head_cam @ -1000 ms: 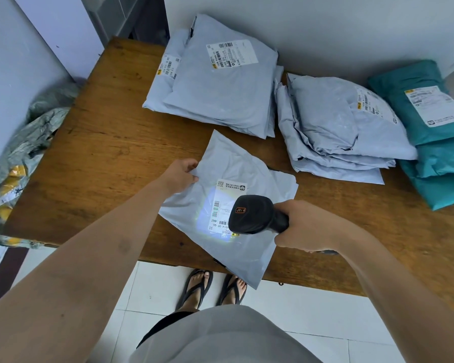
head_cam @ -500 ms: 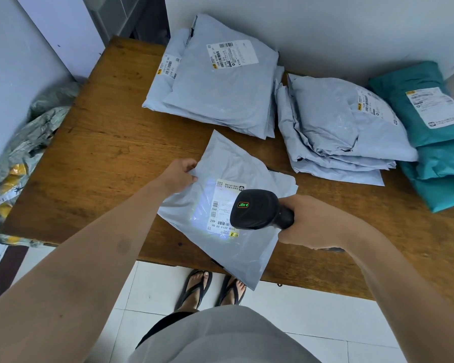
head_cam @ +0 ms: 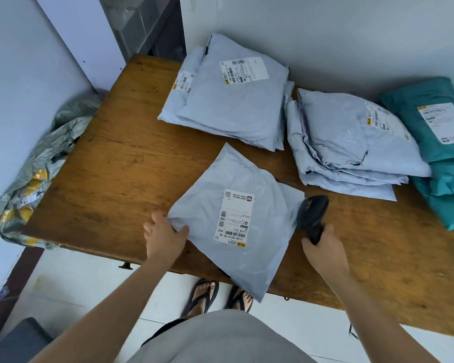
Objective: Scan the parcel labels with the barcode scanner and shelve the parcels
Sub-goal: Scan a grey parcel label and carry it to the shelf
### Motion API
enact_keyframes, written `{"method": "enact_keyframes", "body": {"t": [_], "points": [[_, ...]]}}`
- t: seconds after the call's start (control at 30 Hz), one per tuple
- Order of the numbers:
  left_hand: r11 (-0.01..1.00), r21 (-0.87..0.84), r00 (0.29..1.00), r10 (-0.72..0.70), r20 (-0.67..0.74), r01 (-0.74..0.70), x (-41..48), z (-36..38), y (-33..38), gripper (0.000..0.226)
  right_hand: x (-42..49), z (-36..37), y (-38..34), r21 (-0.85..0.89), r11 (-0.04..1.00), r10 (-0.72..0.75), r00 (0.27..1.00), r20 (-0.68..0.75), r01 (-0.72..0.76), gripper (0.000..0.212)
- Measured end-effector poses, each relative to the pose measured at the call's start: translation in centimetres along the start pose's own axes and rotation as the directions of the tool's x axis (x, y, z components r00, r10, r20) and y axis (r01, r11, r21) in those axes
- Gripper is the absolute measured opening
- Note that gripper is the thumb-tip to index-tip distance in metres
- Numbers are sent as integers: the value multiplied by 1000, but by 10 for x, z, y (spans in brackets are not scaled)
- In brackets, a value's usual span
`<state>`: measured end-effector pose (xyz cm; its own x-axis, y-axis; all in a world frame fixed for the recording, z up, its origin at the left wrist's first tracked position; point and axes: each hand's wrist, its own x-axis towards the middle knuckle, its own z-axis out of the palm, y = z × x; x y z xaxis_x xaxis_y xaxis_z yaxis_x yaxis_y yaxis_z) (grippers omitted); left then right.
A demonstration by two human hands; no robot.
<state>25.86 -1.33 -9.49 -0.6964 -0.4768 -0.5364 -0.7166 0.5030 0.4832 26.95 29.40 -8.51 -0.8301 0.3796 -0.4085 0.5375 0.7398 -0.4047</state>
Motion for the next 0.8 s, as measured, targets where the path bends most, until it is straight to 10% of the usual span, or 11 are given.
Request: {"method": "enact_keyframes", "body": {"t": [0.3,0.43,0.53,0.67,0.8], "points": [[944,-244,939,-142,313,224,-14,19,-4,33,21,11,7,-63,979,180,971,-155,-192,68],[945,-312,979,-42,199,104,0,21,5,10,12,10,-10,-83,983,126,934,-334,-162,80],[977,-10,977,213,32,-212,19,8,10,9,9,11,-21,-62,997,-67,910,-409,45,61],[601,628,860,442,255,-495,49,-36,15,40,10,17,-41,-47,927,-373,908,-193,371,43],[269,785,763,539,357,-557,89,-83,19,43,17,31,-61,17,927,-375,921,101,375,33]]}}
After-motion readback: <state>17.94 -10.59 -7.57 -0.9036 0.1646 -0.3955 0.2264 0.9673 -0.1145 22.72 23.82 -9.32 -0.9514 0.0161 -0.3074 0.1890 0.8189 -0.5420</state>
